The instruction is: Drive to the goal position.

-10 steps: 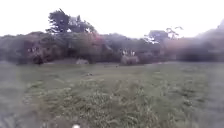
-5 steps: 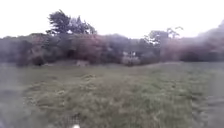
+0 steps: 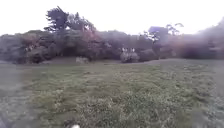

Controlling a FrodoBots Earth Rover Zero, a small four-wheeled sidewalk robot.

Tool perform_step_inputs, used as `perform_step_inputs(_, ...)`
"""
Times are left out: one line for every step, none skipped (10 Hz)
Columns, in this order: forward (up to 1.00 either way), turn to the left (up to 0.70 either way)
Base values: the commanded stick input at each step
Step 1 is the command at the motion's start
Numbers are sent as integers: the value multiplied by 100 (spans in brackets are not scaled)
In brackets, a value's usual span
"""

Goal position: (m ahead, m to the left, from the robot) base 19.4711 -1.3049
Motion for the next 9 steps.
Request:
perform_step_inputs(45, 0)
perform_step_inputs(45, 0)
perform_step_inputs(45, 0)
perform_step_inputs(45, 0)
perform_step_inputs(45, 0)
perform_step_inputs(45, 0)
perform_step_inputs(45, 0)
perform_step_inputs(45, 0)
perform_step_inputs(45, 0)
